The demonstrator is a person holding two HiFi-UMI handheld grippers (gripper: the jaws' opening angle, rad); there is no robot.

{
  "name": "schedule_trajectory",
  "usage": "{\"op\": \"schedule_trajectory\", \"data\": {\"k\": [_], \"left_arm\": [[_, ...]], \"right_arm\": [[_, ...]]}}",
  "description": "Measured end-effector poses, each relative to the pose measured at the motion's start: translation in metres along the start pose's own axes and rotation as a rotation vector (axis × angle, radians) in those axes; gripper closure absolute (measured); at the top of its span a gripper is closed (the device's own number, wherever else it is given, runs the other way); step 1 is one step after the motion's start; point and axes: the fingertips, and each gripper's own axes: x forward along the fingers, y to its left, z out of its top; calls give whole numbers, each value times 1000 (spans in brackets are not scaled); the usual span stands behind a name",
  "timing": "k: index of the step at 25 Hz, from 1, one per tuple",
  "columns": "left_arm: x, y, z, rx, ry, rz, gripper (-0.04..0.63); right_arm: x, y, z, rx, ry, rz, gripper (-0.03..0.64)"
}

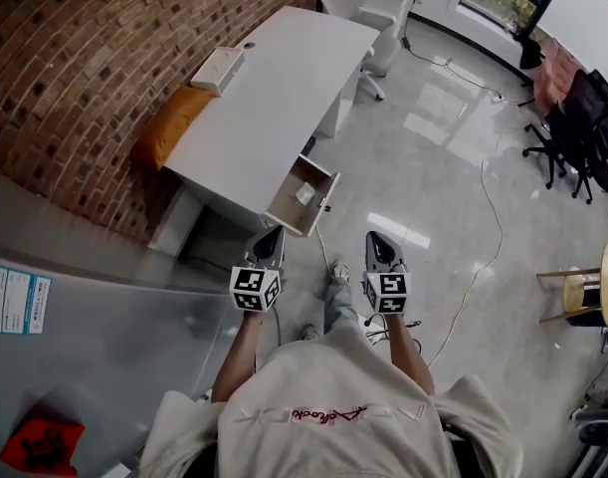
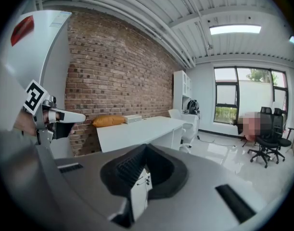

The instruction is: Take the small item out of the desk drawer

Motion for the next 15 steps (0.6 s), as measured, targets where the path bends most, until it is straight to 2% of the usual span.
{"op": "schedule_trajectory", "data": {"k": [8,15], "left_arm": [[69,5,10,-7,29,15,586],[141,3,37,1,27,26,586]], "right_arm": [[52,-48,15,6,8,30,604],[100,-102,35,1,2,59,604]]}}
